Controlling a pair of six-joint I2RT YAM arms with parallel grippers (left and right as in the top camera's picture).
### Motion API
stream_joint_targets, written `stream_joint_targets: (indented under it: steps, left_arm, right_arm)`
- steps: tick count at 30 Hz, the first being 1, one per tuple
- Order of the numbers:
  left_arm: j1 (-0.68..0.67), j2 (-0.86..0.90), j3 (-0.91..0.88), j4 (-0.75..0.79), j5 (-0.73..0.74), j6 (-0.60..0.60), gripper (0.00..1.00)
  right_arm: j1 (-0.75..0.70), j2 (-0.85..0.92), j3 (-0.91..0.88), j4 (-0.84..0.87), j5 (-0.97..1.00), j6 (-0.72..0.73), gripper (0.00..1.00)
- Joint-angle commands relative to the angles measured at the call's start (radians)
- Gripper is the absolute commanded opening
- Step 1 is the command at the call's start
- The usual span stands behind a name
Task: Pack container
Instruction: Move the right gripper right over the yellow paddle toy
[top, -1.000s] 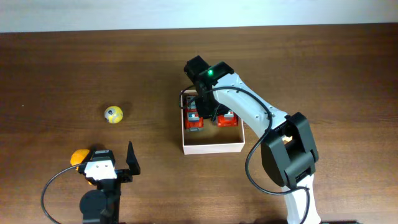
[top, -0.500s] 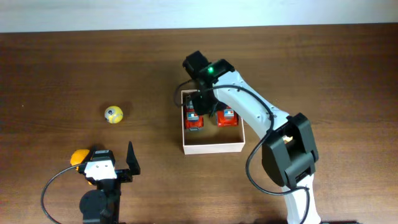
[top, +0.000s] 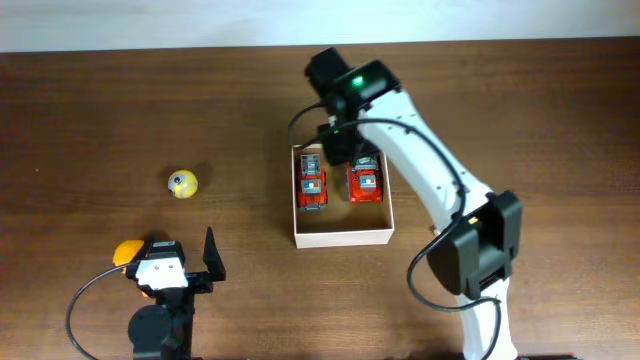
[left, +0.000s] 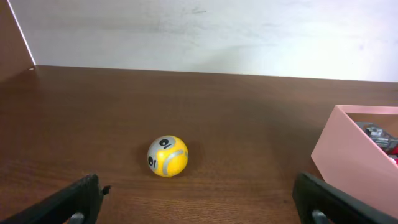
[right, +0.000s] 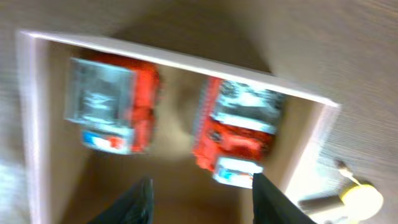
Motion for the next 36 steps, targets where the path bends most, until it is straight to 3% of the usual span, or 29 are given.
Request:
stream_joint_targets:
  steps: [1, 13, 23, 36]
  left_arm:
    - [-0.003, -0.005, -0.008, 0.004, 0.011, 0.019, 0.99]
    - [-0.003, -0.005, -0.008, 0.004, 0.011, 0.019, 0.99]
    - [-0.003, -0.005, -0.008, 0.004, 0.011, 0.019, 0.99]
    - [-0.003, -0.005, -0.008, 0.004, 0.011, 0.019, 0.99]
  right_arm:
    - [-0.084, -0.025, 0.021, -0.059, 0.039, 0.009, 0.45]
    - [-0.323, -0.024, 0.011, -0.207, 0.116, 0.178, 0.47]
    - [-0.349, -0.050, -0.040, -0.232, 0.166, 0.189, 0.50]
    - [-0.390, -0.412, -0.099, -0.245, 0.076, 0.139, 0.62]
